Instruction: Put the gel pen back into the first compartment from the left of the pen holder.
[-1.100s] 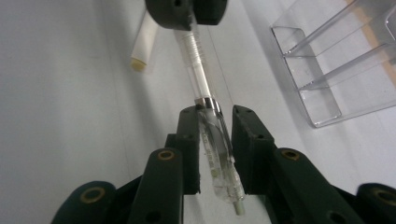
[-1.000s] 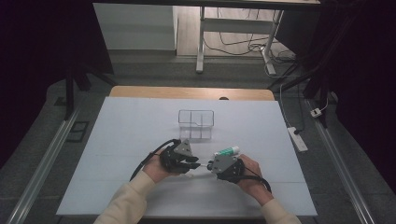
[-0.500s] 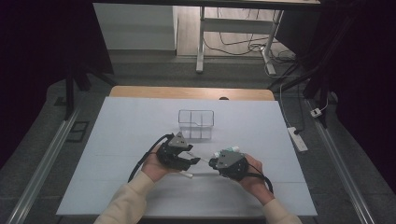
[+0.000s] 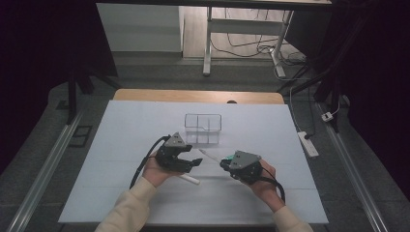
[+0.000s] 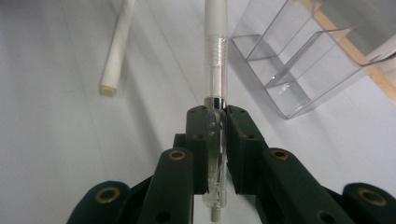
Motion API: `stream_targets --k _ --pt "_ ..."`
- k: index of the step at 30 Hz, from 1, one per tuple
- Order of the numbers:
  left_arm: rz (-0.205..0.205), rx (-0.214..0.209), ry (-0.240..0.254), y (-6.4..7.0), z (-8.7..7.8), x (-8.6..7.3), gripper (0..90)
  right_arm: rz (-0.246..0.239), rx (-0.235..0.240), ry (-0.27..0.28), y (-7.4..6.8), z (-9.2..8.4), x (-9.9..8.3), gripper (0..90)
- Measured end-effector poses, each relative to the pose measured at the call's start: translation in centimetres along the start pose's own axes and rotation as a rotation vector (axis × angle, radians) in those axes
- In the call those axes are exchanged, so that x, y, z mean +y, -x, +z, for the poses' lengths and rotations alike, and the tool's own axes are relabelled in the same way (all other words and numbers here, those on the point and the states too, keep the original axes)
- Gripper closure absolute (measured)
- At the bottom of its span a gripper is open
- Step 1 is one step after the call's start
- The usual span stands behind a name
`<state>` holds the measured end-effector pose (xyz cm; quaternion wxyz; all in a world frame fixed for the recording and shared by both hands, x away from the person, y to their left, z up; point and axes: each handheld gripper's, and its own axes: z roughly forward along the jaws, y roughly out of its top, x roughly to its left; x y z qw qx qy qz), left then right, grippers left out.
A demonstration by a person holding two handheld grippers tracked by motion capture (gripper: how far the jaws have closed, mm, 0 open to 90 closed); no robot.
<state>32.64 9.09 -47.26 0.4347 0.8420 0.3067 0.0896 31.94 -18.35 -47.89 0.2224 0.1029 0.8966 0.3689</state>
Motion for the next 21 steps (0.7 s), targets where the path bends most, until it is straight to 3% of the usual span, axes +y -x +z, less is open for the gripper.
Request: stream_targets --k 8,21 --pt "0.002 -0.003 0.002 0.07 0.11 -0.08 33.0 0.047 -0.007 0.038 0.26 -0.31 -0.12 78.7" --pt "-0.010 -0.059 0.027 0.53 0.66 0.11 35.1 0.045 0.017 0.042 -0.41 0.35 -0.06 78.6"
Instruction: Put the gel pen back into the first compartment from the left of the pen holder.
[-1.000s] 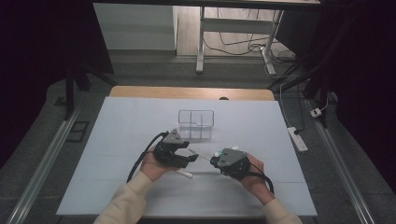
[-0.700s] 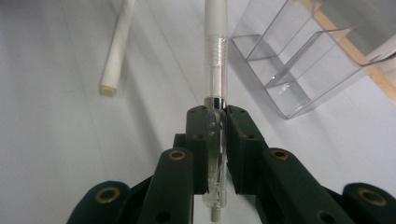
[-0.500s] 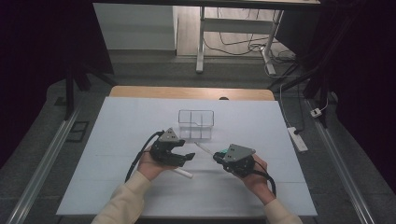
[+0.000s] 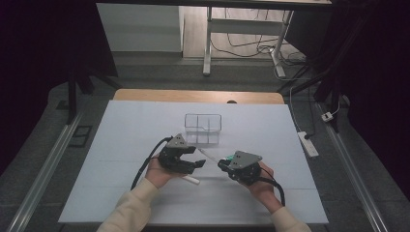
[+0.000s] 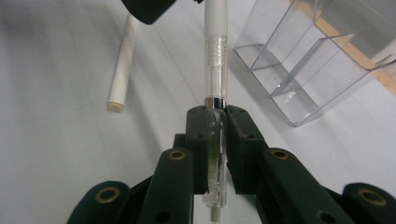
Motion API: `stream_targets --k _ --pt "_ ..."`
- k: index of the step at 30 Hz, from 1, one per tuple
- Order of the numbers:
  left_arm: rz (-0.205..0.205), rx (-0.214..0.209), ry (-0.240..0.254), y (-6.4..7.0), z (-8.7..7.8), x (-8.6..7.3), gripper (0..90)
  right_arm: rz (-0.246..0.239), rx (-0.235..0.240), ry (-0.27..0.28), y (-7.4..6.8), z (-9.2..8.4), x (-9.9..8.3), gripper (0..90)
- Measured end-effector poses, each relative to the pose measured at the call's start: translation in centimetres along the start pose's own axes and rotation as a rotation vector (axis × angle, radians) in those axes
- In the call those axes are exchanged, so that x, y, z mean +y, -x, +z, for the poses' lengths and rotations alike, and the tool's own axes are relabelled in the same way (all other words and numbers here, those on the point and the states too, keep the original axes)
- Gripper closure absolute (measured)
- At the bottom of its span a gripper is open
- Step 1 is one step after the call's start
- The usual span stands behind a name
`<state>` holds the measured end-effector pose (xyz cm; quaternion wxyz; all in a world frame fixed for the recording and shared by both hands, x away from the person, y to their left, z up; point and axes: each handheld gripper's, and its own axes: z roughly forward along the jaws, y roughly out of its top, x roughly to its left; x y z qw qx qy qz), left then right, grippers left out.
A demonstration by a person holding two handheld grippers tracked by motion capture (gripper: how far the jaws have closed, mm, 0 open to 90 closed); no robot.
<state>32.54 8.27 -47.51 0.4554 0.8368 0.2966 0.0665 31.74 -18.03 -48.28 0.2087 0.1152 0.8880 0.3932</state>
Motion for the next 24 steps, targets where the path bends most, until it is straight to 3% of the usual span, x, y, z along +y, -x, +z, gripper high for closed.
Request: stream_targets --k 10,18,24 --pt "0.006 -0.030 0.009 0.1 0.2 0.0 45.7 -0.024 0.025 -0.009 -0.8 0.8 0.0 78.6" --pt "0.008 -0.057 0.017 0.3 0.4 0.1 62.6 -0.043 0.031 -0.006 -1.0 0.9 0.1 78.5" --pt "-0.008 -0.130 0.019 0.1 0.5 0.1 70.2 -0.053 0.024 -0.018 -1.1 1.1 0.0 78.2"
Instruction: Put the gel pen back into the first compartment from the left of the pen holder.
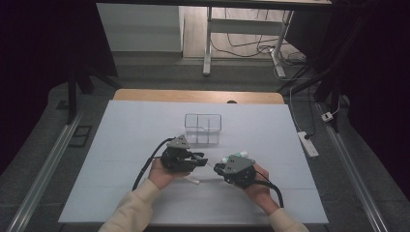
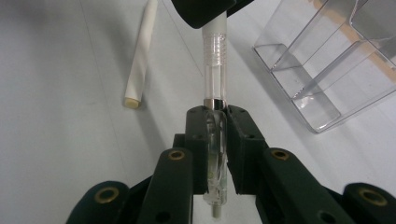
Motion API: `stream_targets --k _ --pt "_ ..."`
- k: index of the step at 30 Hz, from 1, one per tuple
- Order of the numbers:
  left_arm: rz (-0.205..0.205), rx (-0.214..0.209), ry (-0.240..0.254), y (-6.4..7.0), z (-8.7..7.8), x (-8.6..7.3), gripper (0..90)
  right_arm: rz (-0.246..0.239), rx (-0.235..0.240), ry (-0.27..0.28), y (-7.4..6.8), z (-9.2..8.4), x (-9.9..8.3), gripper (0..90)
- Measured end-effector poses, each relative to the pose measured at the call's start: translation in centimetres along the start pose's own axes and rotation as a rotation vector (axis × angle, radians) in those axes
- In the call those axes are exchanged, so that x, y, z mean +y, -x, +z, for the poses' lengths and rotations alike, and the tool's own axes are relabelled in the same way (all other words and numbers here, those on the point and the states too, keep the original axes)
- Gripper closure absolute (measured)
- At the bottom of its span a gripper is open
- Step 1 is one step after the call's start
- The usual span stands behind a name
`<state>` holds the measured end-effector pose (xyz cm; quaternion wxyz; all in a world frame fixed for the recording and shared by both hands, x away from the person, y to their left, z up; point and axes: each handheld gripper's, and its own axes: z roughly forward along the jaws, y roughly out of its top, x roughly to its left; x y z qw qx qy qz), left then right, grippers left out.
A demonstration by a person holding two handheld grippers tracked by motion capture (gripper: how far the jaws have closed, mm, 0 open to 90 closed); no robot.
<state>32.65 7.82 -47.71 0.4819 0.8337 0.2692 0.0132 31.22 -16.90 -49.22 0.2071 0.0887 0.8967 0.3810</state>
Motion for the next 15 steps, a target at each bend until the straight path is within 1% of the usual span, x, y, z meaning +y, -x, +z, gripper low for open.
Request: stream_targets --k 2,4,8,11,15 --pt "0.003 -0.036 0.007 0.03 0.00 0.01 74.6 -0.005 -0.001 0.000 -0.06 0.03 -0.01 78.0" --pt "0.009 -0.048 0.006 0.00 0.01 0.00 76.4 -0.009 -0.004 0.001 -0.12 0.08 -0.01 77.9" --pt "0.002 -0.080 0.010 -0.20 -0.02 -0.07 78.7 -0.012 -0.001 0.001 -0.12 0.11 -0.06 77.6" --pt "0.015 -0.079 0.010 -0.07 -0.02 -0.05 79.7 -0.005 0.000 0.002 -0.11 0.11 -0.08 77.3" --pt "0.020 -0.079 0.016 -0.01 -0.13 -0.04 79.8 -0.004 0.004 0.010 -0.06 0.08 -0.11 76.7"
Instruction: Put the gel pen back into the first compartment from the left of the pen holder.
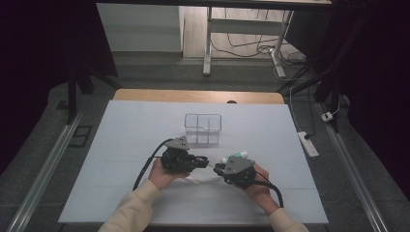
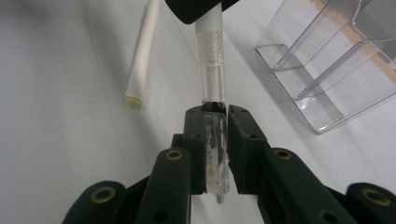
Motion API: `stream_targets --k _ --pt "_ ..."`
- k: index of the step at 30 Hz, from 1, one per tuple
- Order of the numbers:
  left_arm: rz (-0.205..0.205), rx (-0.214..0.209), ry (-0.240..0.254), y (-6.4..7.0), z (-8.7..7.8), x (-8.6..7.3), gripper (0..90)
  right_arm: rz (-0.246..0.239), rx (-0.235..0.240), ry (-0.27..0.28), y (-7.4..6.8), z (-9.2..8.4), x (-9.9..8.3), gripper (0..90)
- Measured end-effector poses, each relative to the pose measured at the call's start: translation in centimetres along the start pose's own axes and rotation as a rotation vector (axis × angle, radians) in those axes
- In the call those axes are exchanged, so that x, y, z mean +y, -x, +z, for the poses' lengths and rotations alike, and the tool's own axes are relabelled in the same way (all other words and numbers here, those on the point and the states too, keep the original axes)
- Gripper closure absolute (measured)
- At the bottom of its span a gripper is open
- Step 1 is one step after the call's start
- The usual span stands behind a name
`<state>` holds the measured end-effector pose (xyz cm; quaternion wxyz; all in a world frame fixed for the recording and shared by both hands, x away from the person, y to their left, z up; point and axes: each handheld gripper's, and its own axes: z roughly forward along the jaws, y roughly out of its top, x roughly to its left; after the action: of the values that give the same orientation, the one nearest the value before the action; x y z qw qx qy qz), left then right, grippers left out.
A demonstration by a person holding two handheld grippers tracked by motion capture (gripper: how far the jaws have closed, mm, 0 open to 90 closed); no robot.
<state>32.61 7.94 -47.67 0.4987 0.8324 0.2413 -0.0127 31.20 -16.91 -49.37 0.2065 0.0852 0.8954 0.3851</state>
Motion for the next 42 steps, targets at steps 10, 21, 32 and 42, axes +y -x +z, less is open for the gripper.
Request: stream_targets --k 10,21,32,42 --pt "0.004 0.041 0.029 0.0 -0.8 0.1 79.9 0.075 -0.001 0.030 0.7 -0.4 -0.2 63.9" --pt "-0.008 0.078 0.066 -0.3 -2.0 0.1 79.9 0.206 -0.037 0.098 1.6 -1.8 -0.7 45.9" --pt "-0.023 0.118 0.103 -0.8 -3.5 0.0 79.9 0.260 -0.059 0.099 2.4 -3.6 -2.7 43.6" --pt "-0.020 0.143 0.110 -0.9 -4.2 0.0 79.9 0.293 -0.087 0.073 2.7 -4.8 -4.7 41.5"
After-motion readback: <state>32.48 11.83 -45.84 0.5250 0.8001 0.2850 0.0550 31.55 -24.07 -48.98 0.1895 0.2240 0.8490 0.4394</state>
